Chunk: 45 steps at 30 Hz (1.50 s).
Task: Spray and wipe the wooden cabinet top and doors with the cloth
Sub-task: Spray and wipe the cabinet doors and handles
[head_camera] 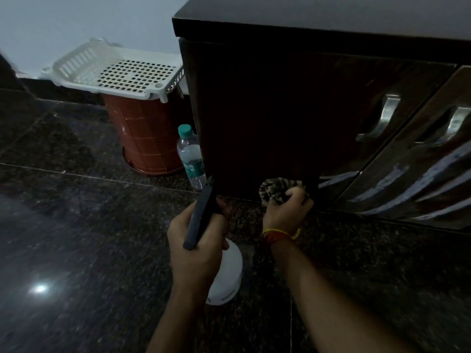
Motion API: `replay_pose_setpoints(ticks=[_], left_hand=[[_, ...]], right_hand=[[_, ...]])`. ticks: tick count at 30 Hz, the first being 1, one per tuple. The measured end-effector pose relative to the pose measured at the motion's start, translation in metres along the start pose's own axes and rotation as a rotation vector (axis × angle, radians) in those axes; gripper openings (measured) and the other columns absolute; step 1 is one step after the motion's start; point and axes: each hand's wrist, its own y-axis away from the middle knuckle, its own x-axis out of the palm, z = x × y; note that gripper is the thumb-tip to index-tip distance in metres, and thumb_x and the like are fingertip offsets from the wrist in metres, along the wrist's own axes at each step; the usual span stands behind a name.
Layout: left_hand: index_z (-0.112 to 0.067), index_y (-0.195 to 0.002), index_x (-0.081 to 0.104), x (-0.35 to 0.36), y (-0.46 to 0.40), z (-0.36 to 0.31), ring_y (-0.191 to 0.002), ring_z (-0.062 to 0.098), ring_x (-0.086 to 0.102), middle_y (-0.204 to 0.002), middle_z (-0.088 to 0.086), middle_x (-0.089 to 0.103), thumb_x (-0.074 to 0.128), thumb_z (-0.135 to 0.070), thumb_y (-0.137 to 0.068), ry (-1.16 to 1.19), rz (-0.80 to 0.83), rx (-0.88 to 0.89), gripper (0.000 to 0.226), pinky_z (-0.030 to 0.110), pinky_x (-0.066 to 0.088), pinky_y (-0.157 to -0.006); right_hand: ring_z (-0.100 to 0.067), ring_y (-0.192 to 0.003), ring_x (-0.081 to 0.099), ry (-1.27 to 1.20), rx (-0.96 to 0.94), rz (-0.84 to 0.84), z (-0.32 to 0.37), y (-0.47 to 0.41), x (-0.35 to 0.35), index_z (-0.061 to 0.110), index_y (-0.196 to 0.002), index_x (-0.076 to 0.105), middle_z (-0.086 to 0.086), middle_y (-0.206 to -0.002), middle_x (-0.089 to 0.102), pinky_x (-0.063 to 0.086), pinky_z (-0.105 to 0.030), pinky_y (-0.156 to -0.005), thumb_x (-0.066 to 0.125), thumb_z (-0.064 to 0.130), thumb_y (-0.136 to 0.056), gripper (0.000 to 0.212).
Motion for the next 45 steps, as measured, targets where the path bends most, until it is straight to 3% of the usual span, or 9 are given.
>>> replay_pose_setpoints(ticks=[5, 9, 12, 15, 19, 23, 31, 36, 45], left_hand=[[0.002, -0.077, 0.065, -0.013, -0.009, 0.005, -0.040, 0.023, 0.048, -0.053, 0.028, 0.050, 0.053, -0.006, -0.084, -0.008, -0.056, 0.004, 0.016, 0.018, 0.039, -0.043], [0.002, -0.079, 0.065, -0.019, -0.022, -0.001, -0.040, 0.021, 0.048, -0.052, 0.027, 0.050, 0.055, 0.004, -0.088, -0.004, -0.075, 0.037, 0.014, 0.016, 0.039, -0.043], [-0.002, -0.078, 0.066, -0.021, -0.033, -0.010, -0.039, 0.010, 0.050, -0.046, 0.004, 0.052, 0.055, 0.004, -0.088, 0.011, -0.101, 0.072, 0.016, 0.016, 0.040, -0.043], [-0.002, -0.076, 0.065, -0.021, -0.044, -0.025, -0.041, 0.012, 0.049, -0.050, 0.008, 0.052, 0.052, -0.005, -0.082, 0.066, -0.101, 0.115, 0.014, 0.018, 0.041, -0.043], [0.004, -0.078, 0.065, -0.022, -0.059, -0.042, -0.039, 0.014, 0.048, -0.048, 0.008, 0.050, 0.051, -0.005, -0.082, 0.069, -0.089, 0.170, 0.017, 0.020, 0.040, -0.044], [0.004, -0.078, 0.063, -0.025, -0.072, -0.053, -0.038, 0.018, 0.047, -0.051, 0.018, 0.050, 0.049, -0.004, -0.083, 0.091, -0.094, 0.210, 0.017, 0.023, 0.040, -0.046], [0.003, -0.075, 0.063, -0.032, -0.064, -0.049, -0.039, 0.022, 0.046, -0.052, 0.027, 0.049, 0.050, -0.009, -0.081, 0.126, -0.130, 0.173, 0.018, 0.028, 0.040, -0.045], [0.004, -0.076, 0.064, -0.032, -0.054, -0.049, -0.039, 0.019, 0.046, -0.047, 0.021, 0.047, 0.051, -0.010, -0.082, 0.123, -0.138, 0.155, 0.020, 0.024, 0.041, -0.044], [0.006, -0.075, 0.062, -0.033, -0.057, -0.055, -0.038, 0.020, 0.045, -0.045, 0.017, 0.048, 0.051, -0.010, -0.080, 0.132, -0.141, 0.158, 0.021, 0.026, 0.038, -0.042]], right_hand=[[-0.040, -0.107, 0.053, -0.106, 0.526, 0.120, 0.023, -0.003, 0.018, 0.002, -0.112, 0.051, -0.022, -0.123, 0.048, 0.045, -0.037, -0.088, 0.067, 0.004, -0.076, 0.039], [-0.035, -0.100, 0.059, -0.259, 0.565, 0.175, 0.055, -0.004, 0.019, 0.010, -0.111, 0.049, -0.019, -0.118, 0.056, 0.051, -0.043, -0.089, 0.074, 0.015, -0.069, 0.049], [-0.028, -0.090, 0.060, -0.308, 0.397, 0.117, 0.091, -0.007, 0.006, 0.009, -0.098, 0.054, -0.018, -0.114, 0.059, 0.051, -0.033, -0.079, 0.076, 0.014, -0.070, 0.037], [-0.028, -0.103, 0.058, -0.301, 0.204, 0.052, 0.126, -0.007, -0.014, 0.013, -0.097, 0.057, -0.014, -0.121, 0.054, 0.050, -0.027, -0.080, 0.076, 0.016, -0.073, 0.031], [-0.017, -0.105, 0.048, -0.264, -0.200, 0.011, 0.150, -0.005, -0.037, 0.011, -0.102, 0.061, -0.012, -0.121, 0.045, 0.036, 0.001, -0.079, 0.074, 0.008, -0.075, 0.030], [-0.030, -0.110, 0.048, -0.046, -0.700, -0.091, 0.159, -0.021, -0.047, 0.012, -0.109, 0.064, -0.018, -0.117, 0.048, 0.042, -0.032, -0.095, 0.065, 0.003, -0.076, 0.034], [-0.031, -0.105, 0.043, 0.354, -1.363, -0.120, 0.122, -0.042, -0.031, 0.015, -0.114, 0.066, -0.009, -0.123, 0.040, 0.046, -0.042, -0.082, 0.052, 0.007, -0.093, 0.027], [-0.031, -0.106, 0.043, 0.417, -1.480, 0.020, 0.121, -0.042, -0.035, 0.012, -0.108, 0.068, -0.010, -0.123, 0.041, 0.050, -0.042, -0.078, 0.052, 0.009, -0.089, 0.025], [-0.031, -0.113, 0.041, 0.381, -1.435, -0.122, 0.153, -0.043, -0.034, 0.014, -0.123, 0.059, -0.008, -0.132, 0.037, 0.045, -0.042, -0.088, 0.046, 0.004, -0.095, 0.032]])
